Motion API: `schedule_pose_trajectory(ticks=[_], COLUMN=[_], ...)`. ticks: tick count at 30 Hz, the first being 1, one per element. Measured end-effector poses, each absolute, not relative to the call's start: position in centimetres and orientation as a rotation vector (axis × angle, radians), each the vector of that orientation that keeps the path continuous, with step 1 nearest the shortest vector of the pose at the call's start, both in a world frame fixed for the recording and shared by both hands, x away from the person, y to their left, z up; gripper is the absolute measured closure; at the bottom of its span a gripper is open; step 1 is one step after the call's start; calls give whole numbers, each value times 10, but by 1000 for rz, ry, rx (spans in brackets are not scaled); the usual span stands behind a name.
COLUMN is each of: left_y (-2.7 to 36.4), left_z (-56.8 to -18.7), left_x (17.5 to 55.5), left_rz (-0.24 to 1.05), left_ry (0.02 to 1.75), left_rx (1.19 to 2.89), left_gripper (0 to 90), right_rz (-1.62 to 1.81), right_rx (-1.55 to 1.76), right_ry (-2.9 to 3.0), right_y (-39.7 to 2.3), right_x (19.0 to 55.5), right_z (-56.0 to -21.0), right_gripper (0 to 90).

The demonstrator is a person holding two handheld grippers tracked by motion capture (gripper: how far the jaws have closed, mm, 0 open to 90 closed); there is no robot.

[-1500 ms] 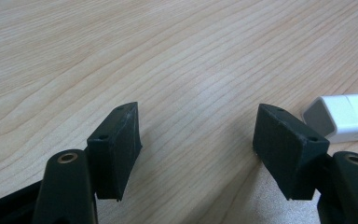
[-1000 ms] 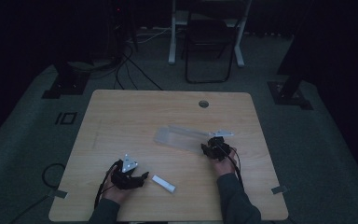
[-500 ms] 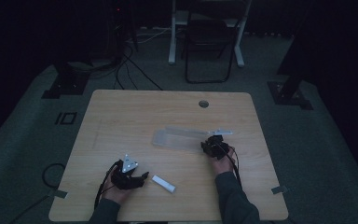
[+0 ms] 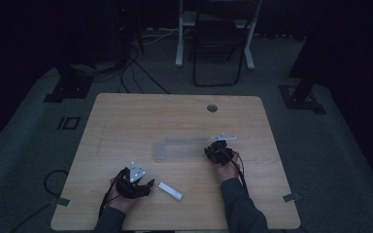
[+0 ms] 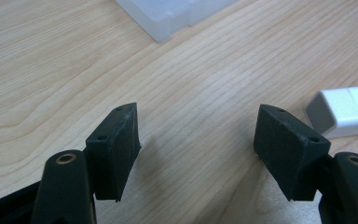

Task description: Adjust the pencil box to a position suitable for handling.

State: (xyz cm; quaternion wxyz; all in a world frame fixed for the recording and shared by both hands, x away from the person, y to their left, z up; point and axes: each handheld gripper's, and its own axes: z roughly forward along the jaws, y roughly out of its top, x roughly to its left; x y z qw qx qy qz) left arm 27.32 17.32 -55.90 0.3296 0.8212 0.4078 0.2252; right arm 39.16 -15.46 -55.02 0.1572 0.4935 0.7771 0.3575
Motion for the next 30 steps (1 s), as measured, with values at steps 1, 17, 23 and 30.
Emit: schedule_pose_trajectory(ticks=[1,17,23,30], left_y=[173,180,178,180], left_z=[-559,-556,-557,-556], left_x=[273,275,274,274], left_rz=[595,664,685,685], left_ry=[1070,1136,1132,1136], left_rx=[2147,2116,2130,2124], left_gripper=[298,237,192,181], right_rz=[1025,1035,1031,1022], right_rx=[1405,1295,1266,1228], right_ry=[2228,2315,2340,2368], right_y=[-153,-119,-105,-91], right_x=[392,389,389,390], right_z=[-550,-550,-550,-551], right_gripper=[791,826,845,848])
